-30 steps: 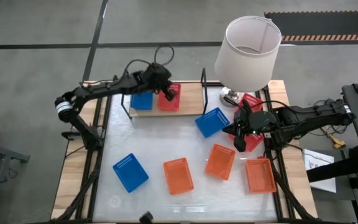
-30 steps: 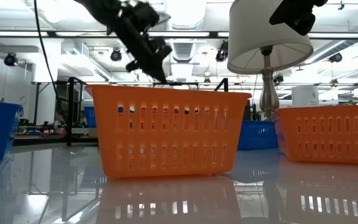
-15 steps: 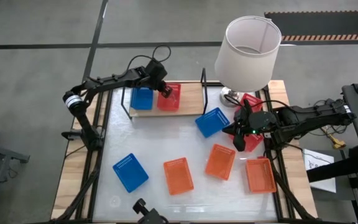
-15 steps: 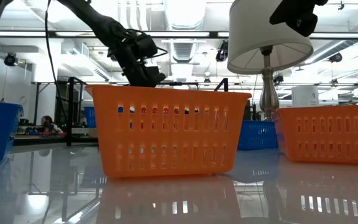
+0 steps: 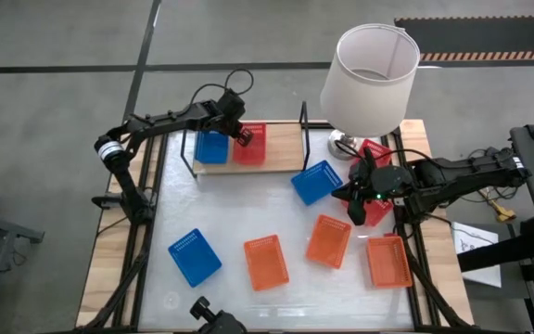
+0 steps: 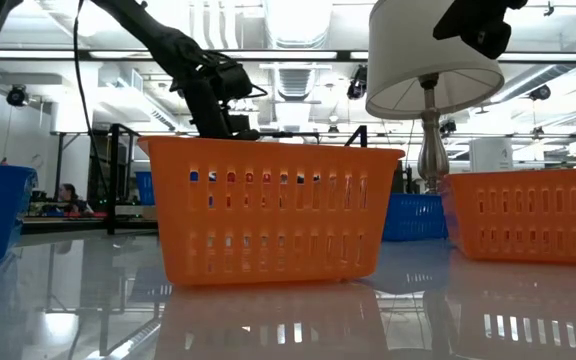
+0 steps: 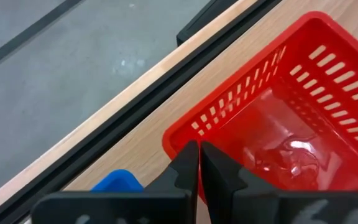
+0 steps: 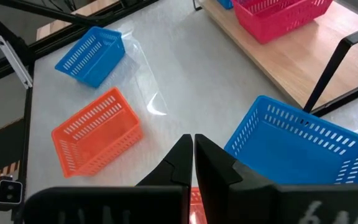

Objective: Stack baskets on shelf by color
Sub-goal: Put the bottom left red basket on the shelf, then put the left orange basket on the shelf

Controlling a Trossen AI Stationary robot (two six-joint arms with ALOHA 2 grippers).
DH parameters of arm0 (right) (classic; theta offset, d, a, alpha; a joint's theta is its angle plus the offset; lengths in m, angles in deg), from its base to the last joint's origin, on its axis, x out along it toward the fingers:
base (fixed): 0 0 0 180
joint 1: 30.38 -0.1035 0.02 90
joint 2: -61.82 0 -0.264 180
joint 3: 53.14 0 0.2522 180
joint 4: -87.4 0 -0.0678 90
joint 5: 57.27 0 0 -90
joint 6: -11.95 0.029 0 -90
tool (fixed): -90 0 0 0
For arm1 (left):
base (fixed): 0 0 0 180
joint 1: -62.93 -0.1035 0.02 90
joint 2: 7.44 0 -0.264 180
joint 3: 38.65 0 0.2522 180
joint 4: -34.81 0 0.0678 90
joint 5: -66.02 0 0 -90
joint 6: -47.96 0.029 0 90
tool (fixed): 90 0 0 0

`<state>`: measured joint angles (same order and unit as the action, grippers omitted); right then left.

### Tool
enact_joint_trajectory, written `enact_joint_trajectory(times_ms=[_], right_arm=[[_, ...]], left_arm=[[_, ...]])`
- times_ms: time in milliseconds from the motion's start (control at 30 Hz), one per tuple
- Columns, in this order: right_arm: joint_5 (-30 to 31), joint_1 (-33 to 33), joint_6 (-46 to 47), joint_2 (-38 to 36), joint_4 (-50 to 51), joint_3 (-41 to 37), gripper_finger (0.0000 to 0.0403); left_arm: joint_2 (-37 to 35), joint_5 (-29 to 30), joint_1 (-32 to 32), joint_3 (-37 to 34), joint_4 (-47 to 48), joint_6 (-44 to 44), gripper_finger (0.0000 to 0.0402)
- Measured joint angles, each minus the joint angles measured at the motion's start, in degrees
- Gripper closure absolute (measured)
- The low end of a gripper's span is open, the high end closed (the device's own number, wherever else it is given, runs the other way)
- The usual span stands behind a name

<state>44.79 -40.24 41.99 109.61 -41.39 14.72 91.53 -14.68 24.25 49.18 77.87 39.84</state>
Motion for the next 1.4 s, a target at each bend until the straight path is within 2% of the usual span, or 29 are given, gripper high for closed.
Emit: enact_joint_trajectory(times_ms=[400,467,633,867,1067,1233,1400], right_arm=[[0.00,0.00,-0.09,0.00,-0.02,0.00,0.0394],[0.00,0.00,-0.41,0.00,0.00,0.00,0.0394],[0.01,0.00,-1.72,0.00,-0.03,-0.01,0.0394],[0.00,0.00,-7.47,0.00,-0.50,0.00,0.0394],[-0.52,0.00,-10.53,0.00,-1.99,0.00,0.0394],[-2.15,0.00,-6.60,0.48,-9.93,0.00,0.0394],[-4.83,-0.29,-4.46,4.61,-25.54,0.18,0.0394]], left_arm=[[-1.71,-0.13,0.04,1.41,0.11,-0.03,0.0402],[-3.01,-1.62,0.05,1.83,0.16,-0.41,0.0402],[-8.67,-10.00,1.69,1.95,0.06,-4.38,0.0401],[-17.34,-10.06,12.48,-0.66,0.33,-13.54,0.0401],[-21.56,-8.74,23.24,-4.52,1.05,-24.12,0.0401],[-23.97,-8.76,30.12,-5.57,0.74,-23.08,0.0401],[-27.81,-9.02,33.94,-6.01,0.74,-14.63,0.0401]])
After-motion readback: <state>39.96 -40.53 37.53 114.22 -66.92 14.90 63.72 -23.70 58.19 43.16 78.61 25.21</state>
